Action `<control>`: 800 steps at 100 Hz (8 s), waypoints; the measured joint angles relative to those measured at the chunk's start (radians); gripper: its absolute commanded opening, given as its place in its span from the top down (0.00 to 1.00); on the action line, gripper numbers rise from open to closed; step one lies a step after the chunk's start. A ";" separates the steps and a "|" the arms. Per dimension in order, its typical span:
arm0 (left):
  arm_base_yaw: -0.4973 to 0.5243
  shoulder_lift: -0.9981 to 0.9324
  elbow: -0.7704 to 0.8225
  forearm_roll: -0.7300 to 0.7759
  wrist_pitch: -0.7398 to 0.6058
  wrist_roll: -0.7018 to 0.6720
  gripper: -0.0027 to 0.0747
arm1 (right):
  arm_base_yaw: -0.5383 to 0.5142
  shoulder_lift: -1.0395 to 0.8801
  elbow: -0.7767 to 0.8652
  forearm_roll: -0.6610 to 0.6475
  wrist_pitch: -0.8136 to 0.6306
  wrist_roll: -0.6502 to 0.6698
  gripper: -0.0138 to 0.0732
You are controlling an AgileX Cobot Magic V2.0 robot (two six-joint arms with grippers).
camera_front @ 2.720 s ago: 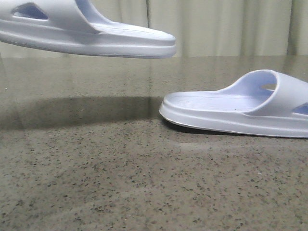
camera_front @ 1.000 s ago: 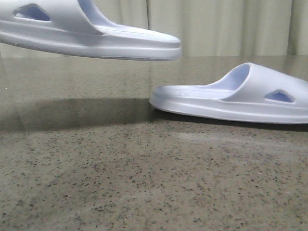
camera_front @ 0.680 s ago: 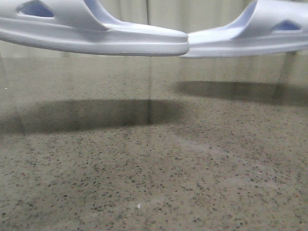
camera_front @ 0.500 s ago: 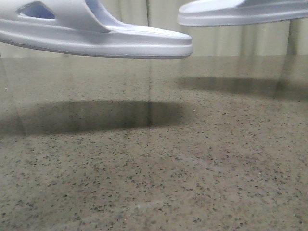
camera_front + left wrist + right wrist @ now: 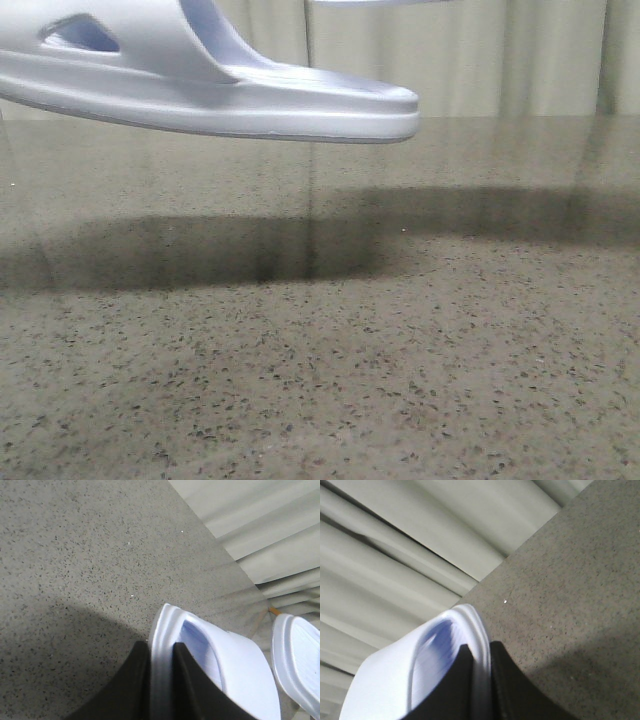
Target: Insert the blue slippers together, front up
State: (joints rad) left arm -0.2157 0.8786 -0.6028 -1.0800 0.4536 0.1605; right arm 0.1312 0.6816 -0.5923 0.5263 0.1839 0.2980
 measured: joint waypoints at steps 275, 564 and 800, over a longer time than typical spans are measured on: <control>0.000 0.000 0.000 -0.503 0.293 0.268 0.93 | 0.000 -0.107 0.138 0.303 0.157 -0.189 0.96; 0.013 -0.010 -0.002 -0.591 0.321 0.318 0.93 | 0.519 0.339 -0.035 0.265 -0.346 -0.291 0.32; 0.126 0.474 0.000 -0.662 0.414 0.596 0.93 | 0.217 -0.045 -0.053 0.225 -0.252 -0.525 0.32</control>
State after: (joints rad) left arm -0.0898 1.3525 -0.6026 -1.7421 0.8677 0.7568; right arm 0.3478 0.6364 -0.6455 0.7508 -0.0686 -0.2268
